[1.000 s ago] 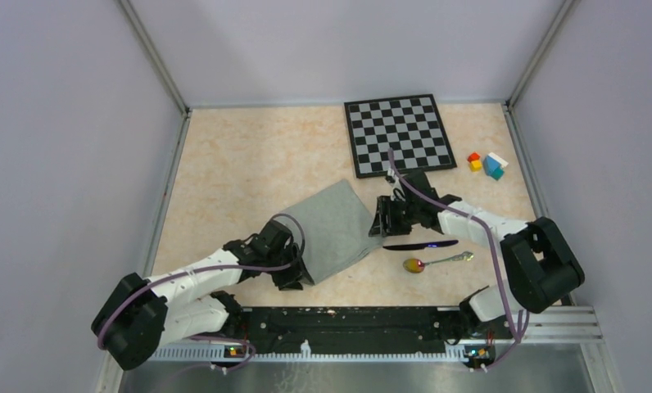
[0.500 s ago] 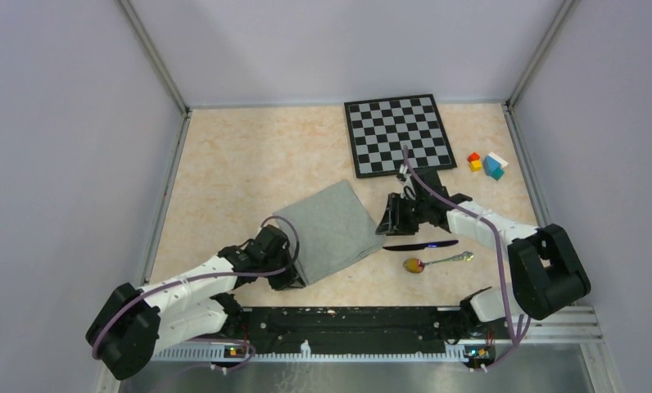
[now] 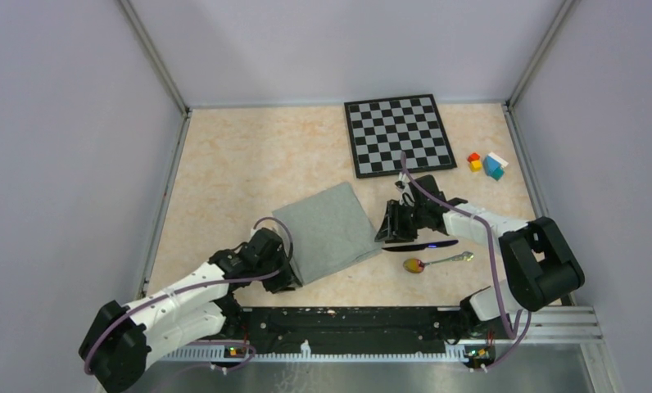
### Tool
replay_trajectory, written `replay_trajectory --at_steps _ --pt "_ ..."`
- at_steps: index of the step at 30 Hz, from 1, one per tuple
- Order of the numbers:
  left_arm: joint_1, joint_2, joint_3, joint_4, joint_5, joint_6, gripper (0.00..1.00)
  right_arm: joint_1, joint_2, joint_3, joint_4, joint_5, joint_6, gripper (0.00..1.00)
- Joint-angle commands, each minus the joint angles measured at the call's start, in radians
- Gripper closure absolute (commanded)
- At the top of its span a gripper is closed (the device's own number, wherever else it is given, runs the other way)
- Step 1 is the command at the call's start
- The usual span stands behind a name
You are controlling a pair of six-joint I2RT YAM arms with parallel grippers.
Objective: Fold the napkin into a case and place the utensils inside
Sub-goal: Smooth out the square-folded napkin at the center of the board.
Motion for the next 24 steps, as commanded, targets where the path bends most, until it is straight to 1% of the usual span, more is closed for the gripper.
replay_trajectory --at_steps 1,4,7,11,15,24 --pt "-0.004 -0.059 0.042 -0.033 0.037 -0.01 0.67 -0.004 -0.006 0.0 0.036 -0.009 0.003 0.59" --pt "-0.003 -0.074 0.068 -0.013 0.051 -0.023 0.66 -0.004 -0.005 0.001 0.041 -0.012 0.0 0.6" --pt "-0.004 -0.054 0.069 0.034 0.073 -0.039 0.65 -0.004 -0.005 -0.001 0.041 -0.01 -0.004 0.6" --pt "-0.004 -0.005 0.05 0.097 0.101 -0.052 0.68 -0.004 -0.006 -0.003 0.041 -0.012 -0.009 0.6" --pt "-0.004 0.023 0.041 0.102 0.081 -0.046 0.7 -0.005 -0.013 -0.008 0.036 -0.009 -0.013 0.61" --pt "-0.004 0.056 0.036 0.088 0.054 -0.038 0.61 -0.004 -0.02 -0.015 0.037 -0.009 -0.014 0.61"
